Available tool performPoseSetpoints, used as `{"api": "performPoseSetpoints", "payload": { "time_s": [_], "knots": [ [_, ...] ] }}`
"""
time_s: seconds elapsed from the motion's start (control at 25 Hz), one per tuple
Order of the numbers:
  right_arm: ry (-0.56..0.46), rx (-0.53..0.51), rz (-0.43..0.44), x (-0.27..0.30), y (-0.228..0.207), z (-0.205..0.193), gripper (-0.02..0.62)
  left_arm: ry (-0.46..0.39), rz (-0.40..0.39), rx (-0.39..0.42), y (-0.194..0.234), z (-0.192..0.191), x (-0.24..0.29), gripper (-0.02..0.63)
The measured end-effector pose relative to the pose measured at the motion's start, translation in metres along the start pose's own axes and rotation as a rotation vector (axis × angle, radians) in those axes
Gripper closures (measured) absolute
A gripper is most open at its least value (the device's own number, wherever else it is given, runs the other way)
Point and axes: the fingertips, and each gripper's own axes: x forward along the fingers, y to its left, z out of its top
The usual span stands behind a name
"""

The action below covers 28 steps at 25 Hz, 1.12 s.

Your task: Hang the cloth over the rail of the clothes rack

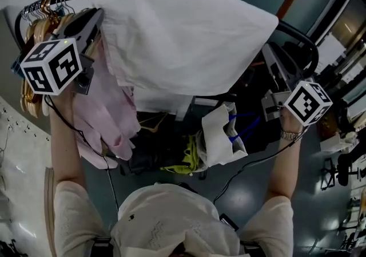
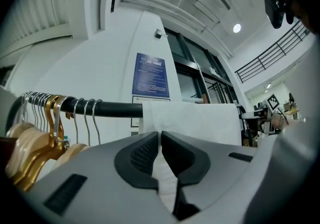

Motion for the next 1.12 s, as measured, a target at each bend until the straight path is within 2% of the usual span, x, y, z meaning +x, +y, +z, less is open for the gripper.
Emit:
{"api": "performPoseSetpoints", "payload": {
  "time_s": [0.12,0.32,0.4,0.48,0.64,0.8,0.96,1.12],
  "knots": [
    [-0.004,-0.006,0.028,0.007,0.004,0.001,0.500,0.002,-0.013,0.017,-0.008,0.005,-0.003,0.581],
    [0.007,-0.034,-0.019,0.017,0.002,0.010,0.503,-0.005,-0.036,0.053,-0.012,0.028,-0.004,0.584],
    [0.003,-0.042,-0.019,0.017,0.005,0.019,0.560,-0.018,-0.026,0.081,-0.012,0.045,-0.003,0.584],
    [-0.038,-0.043,-0.029,0.010,0.004,0.034,0.574,-0.025,-0.006,0.111,-0.011,0.059,-0.001,0.584],
    [-0.145,-0.023,-0.067,-0.011,-0.007,0.070,0.574,-0.049,-0.028,0.091,-0.018,0.076,0.004,0.584],
    [-0.145,0.033,-0.102,-0.018,-0.021,0.065,0.574,-0.030,-0.031,0.081,-0.023,0.072,0.015,0.583],
    [-0.135,0.044,-0.101,-0.015,-0.022,0.042,0.574,-0.043,0.059,0.117,-0.011,0.060,0.012,0.581],
    [-0.148,0.041,-0.109,-0.013,-0.020,0.037,0.571,-0.068,0.204,0.269,0.000,0.065,0.006,0.581]
  ]
}}
